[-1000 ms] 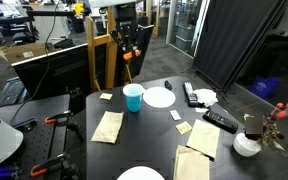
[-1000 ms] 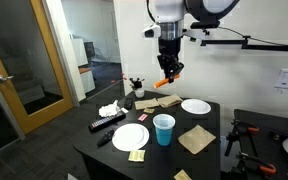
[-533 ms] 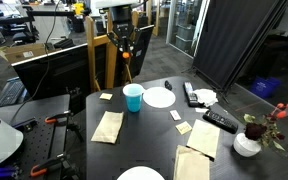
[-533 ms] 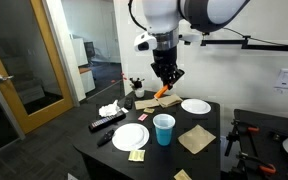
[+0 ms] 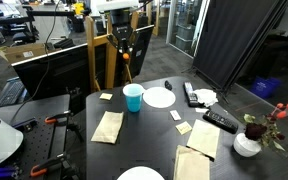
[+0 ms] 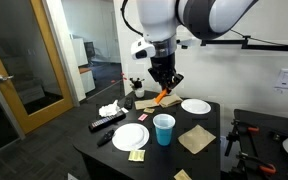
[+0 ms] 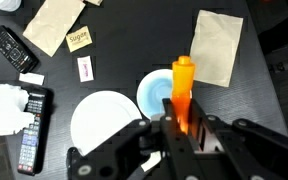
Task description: Place the orange marker in the blue cup
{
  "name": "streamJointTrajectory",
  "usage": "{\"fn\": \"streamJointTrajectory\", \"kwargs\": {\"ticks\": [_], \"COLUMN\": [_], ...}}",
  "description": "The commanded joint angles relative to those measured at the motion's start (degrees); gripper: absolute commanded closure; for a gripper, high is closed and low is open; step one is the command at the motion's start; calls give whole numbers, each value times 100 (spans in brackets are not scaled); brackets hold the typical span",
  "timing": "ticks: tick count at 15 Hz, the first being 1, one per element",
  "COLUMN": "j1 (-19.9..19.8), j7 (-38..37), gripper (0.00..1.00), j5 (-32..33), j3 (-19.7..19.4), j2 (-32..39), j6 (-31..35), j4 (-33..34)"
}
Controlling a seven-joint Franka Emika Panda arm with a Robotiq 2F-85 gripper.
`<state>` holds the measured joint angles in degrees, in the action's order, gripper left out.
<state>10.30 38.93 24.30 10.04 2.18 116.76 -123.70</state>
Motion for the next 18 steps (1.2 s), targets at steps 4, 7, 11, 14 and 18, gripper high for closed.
{"fn": "streamJointTrajectory", "kwargs": {"ticks": [4, 7, 11, 14, 18], "j1": [-3, 16, 75, 133, 180], "j7": [47, 104, 242, 432, 746], "gripper": [95, 95, 95, 95, 95], "j5": [104, 217, 660, 896, 1236], "j3": [17, 31, 70, 110, 205], "j2": [-4, 35, 147, 235, 407], "j6": [-67, -142, -332, -474, -704], "j4": [-19, 0, 76, 100, 151]}}
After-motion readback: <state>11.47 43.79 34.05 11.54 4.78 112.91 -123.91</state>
